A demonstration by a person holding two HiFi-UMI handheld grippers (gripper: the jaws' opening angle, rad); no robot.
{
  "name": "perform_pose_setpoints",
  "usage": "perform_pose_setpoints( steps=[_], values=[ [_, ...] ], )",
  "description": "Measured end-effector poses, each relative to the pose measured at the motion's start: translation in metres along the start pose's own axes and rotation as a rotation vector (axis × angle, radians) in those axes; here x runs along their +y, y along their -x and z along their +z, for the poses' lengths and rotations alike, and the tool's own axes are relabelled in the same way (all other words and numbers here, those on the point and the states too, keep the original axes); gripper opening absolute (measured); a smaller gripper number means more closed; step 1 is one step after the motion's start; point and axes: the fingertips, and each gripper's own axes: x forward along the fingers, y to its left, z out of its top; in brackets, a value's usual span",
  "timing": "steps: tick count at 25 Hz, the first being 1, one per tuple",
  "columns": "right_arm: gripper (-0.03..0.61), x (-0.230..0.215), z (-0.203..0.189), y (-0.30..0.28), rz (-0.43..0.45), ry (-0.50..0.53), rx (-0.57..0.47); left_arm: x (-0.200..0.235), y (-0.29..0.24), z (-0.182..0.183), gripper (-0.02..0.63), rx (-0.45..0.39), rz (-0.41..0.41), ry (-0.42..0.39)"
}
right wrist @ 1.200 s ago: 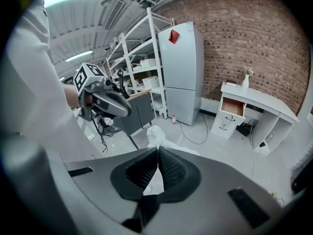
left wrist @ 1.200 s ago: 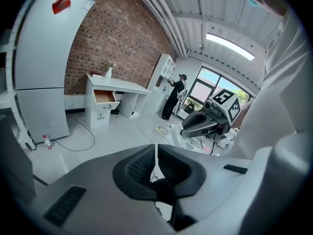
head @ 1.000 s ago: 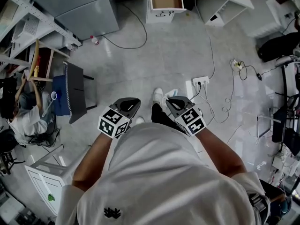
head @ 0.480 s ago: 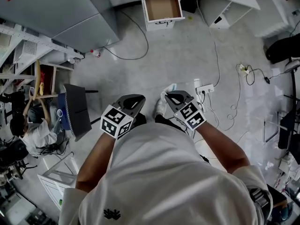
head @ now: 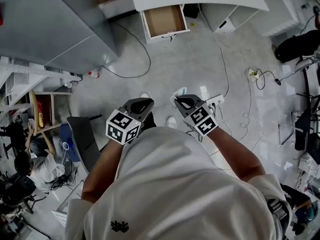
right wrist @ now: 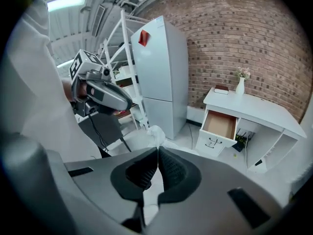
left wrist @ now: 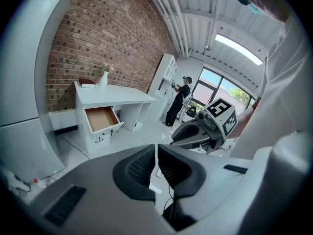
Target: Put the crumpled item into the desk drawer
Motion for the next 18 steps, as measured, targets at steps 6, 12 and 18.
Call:
perform_pose_setpoints(
  steps=[6, 12, 18],
  values=[
    [0.031, -0.062, 0.072, -0.054, -0.119, -0.030, 0.027, 0.099, 0.009, 0.053, 0.035, 0.010, -0.070, -0.052],
    [0.031, -0.102, 0.119, -0.108, -0.195, -0.045, 0.059, 0.178, 0.025, 0.074, 0.034, 0.023, -0.119, -0.079],
    [0.031, -0.138, 0.138, -0.133, -0.215, -0.016, 0.111, 0.221, 0.034, 0.095, 0.035, -0.031, -0.093, -0.041]
  ],
)
